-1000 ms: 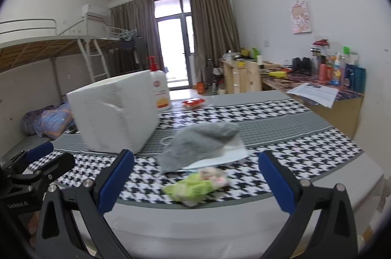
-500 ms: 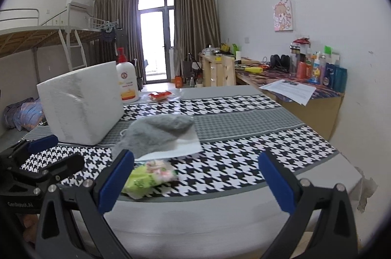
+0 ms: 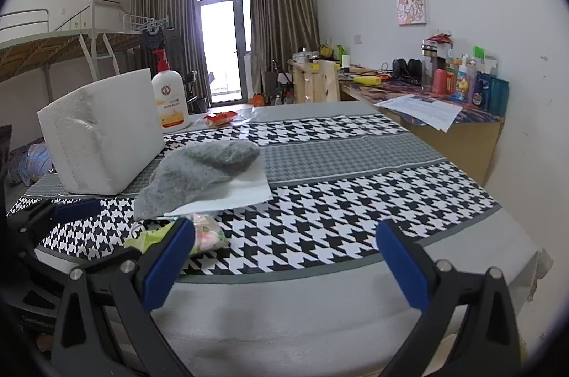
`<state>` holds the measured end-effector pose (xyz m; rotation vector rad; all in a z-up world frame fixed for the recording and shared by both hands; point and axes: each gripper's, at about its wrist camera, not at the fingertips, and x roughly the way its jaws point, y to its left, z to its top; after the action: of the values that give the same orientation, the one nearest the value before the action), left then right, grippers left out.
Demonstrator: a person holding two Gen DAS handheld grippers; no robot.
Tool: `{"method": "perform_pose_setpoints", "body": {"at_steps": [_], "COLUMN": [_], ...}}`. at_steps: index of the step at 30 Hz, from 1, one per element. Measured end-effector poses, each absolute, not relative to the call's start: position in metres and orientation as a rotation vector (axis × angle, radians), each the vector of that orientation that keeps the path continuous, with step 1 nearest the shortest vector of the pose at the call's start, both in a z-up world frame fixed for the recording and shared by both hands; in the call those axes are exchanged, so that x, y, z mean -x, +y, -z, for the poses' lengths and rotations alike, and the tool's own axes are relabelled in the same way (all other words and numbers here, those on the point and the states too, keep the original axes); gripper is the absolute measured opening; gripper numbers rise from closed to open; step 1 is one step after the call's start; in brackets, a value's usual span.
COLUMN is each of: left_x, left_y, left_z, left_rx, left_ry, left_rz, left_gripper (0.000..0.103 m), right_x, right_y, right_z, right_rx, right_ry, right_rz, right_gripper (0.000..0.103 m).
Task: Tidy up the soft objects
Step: 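Lower the left gripper onto the green snack bag and close it, then lift the green snack bag with the left gripper while the right gripper grasps the grey cloth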
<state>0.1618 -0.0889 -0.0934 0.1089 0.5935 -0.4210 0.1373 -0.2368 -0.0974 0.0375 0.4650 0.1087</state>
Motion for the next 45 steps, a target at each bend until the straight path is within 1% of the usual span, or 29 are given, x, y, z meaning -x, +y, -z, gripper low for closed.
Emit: {"method": "perform_pose_setpoints", "body": {"at_steps": [1, 3, 7, 8, 10, 12, 16, 18, 22, 24, 26, 27, 30, 35, 45], "left_x": [-0.164, -0.167, -0.168, -0.17, -0.173, -0.175, -0.178, -0.181, -0.181, -0.181, -0.181, -0.181, -0.18, -0.177, -0.173], "left_y": [-0.09, -0.094, -0.104, -0.107, -0.112, -0.114, -0.114, -0.115, -0.115, -0.115, -0.115, -0.115, -0.116, -0.116, -0.106], "left_z": [0.095, 0.097, 0.097, 0.097, 0.099, 0.101, 0.104, 0.106, 0.108, 0.109, 0.109, 0.109, 0.11, 0.109, 0.105], "left_rx": [-0.107, -0.11, -0.139, -0.142, -0.156, -0.164, -0.167, -0.166, -0.17, -0.175, -0.176, -0.175, -0.182, -0.189, -0.164], "left_ry": [0.606, 0.625, 0.629, 0.634, 0.651, 0.67, 0.694, 0.709, 0.719, 0.721, 0.72, 0.718, 0.713, 0.7, 0.685], "left_rz": [0.427, 0.445, 0.476, 0.481, 0.489, 0.49, 0.495, 0.498, 0.502, 0.502, 0.5, 0.502, 0.506, 0.51, 0.51], "left_gripper": [0.097, 0.092, 0.092, 0.09, 0.086, 0.078, 0.07, 0.063, 0.057, 0.049, 0.045, 0.042, 0.035, 0.032, 0.032], "right_x": [-0.138, -0.139, -0.141, -0.142, -0.142, -0.141, -0.142, -0.143, -0.143, -0.143, -0.143, -0.144, -0.145, -0.145, -0.144], "right_y": [-0.238, -0.241, -0.243, -0.242, -0.242, -0.242, -0.243, -0.243, -0.243, -0.244, -0.244, -0.244, -0.243, -0.242, -0.235], "right_z": [0.098, 0.1, 0.103, 0.103, 0.103, 0.104, 0.105, 0.105, 0.107, 0.107, 0.108, 0.108, 0.108, 0.109, 0.104], "right_rx": [-0.039, -0.048, -0.056, -0.057, -0.057, -0.057, -0.055, -0.061, -0.061, -0.064, -0.066, -0.066, -0.063, -0.062, -0.048], "right_ry": [0.465, 0.473, 0.485, 0.486, 0.488, 0.492, 0.496, 0.498, 0.502, 0.504, 0.505, 0.507, 0.511, 0.516, 0.508], "right_rz": [-0.107, -0.107, -0.109, -0.111, -0.114, -0.118, -0.119, -0.123, -0.122, -0.122, -0.122, -0.122, -0.123, -0.121, -0.118], "right_gripper": [0.103, 0.103, 0.103, 0.103, 0.103, 0.103, 0.103, 0.103, 0.103, 0.103, 0.103, 0.103, 0.103, 0.103, 0.103]}}
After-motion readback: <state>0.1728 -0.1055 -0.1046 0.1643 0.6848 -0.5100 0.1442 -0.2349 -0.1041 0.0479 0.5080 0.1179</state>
